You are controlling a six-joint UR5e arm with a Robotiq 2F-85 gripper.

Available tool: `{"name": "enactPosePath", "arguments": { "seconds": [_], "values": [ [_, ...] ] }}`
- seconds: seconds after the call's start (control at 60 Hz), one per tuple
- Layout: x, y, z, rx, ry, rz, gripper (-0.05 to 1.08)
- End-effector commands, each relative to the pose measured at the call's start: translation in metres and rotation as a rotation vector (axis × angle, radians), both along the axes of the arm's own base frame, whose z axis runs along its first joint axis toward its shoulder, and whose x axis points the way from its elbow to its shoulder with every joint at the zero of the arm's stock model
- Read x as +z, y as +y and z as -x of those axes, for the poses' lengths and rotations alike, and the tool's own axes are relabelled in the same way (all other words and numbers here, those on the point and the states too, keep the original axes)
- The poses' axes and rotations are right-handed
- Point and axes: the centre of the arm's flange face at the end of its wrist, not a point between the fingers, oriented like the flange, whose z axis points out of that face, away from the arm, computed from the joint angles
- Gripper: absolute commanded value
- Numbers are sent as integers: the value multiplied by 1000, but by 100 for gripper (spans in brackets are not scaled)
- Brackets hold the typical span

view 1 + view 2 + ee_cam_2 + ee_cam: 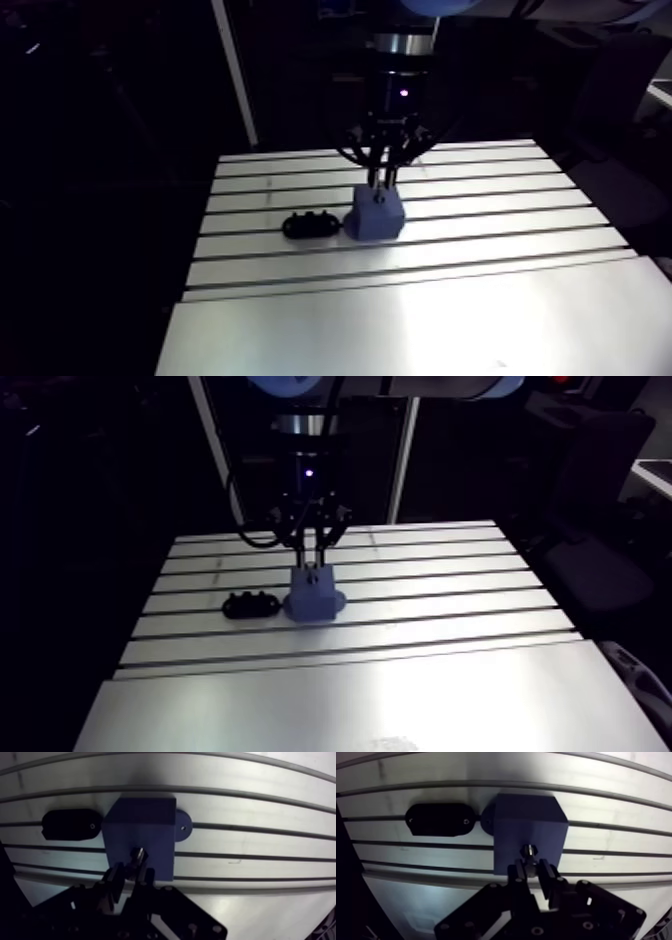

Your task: Pick up the M10 bolt and insert it into the hex recess until seated.

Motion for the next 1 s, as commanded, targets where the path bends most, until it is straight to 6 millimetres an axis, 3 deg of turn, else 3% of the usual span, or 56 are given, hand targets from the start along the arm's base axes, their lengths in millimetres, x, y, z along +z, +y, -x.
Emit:
{"name": "enactPosePath", "arguments": {
  "seconds": [0.017,0.633,0.667,0.683,0.7,0.717,0.733,0.767,0.783,0.8,1.0],
  "values": [
    [-2,-2,0,3,-4,0,85],
    [-2,-2,-1,4,-4,-1,84],
    [-3,-2,-1,4,-5,-2,78],
    [-2,-2,-1,4,-5,-2,64],
    [-2,-2,-1,4,-5,-2,64],
    [-3,-2,-2,5,-7,-5,46],
    [-3,-2,-2,5,-7,-5,46],
    [-3,-2,-2,6,-8,-6,10],
    [-3,-2,-2,6,-8,-6,10],
    [-3,-1,-2,6,-8,-7,2],
    [-3,-1,-1,6,2,-9,1]
  ]
}}
